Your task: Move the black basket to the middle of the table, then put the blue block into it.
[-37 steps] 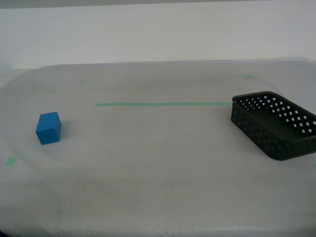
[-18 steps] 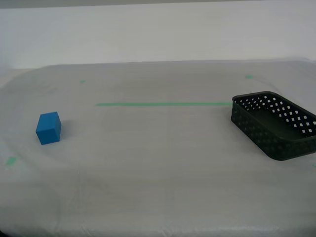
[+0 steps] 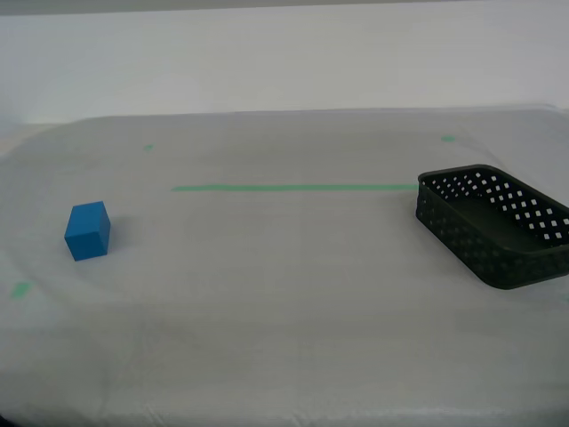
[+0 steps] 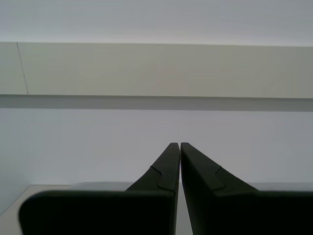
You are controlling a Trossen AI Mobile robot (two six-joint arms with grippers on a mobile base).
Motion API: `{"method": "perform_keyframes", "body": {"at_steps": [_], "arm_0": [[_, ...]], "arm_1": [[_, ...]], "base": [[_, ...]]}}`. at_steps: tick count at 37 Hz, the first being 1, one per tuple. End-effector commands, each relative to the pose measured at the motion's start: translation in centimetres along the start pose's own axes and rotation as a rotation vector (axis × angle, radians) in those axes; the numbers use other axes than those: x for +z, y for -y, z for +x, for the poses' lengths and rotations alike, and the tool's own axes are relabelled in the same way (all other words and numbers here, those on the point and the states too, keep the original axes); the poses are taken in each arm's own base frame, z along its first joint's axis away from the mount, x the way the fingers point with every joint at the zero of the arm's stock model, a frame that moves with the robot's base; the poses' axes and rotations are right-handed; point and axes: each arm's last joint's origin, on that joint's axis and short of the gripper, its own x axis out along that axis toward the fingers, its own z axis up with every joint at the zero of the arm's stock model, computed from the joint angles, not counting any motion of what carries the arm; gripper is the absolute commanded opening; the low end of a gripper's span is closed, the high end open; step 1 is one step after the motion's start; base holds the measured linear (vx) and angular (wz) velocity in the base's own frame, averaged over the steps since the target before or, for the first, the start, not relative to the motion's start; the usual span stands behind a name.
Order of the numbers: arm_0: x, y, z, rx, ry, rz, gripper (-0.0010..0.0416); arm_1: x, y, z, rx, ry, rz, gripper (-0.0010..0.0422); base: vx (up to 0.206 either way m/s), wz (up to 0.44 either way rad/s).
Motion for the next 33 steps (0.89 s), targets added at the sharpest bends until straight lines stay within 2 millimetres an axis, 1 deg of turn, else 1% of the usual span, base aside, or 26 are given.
{"method": "perform_keyframes", "body": {"at_steps": [1, 33], "arm_0": [[0.0, 0.0, 0.0, 0.004, -0.004, -0.01, 0.0393], [-2.7, -0.1, -0.4, 0.01, -0.286, 0.006, 0.0394]], "arm_1": [[0.1, 0.0, 0.0, 0.0, 0.005, 0.001, 0.0], [0.1, 0.0, 0.0, 0.0, 0.005, 0.001, 0.0]], "base": [[0.0, 0.0], [0.0, 0.0]]}}
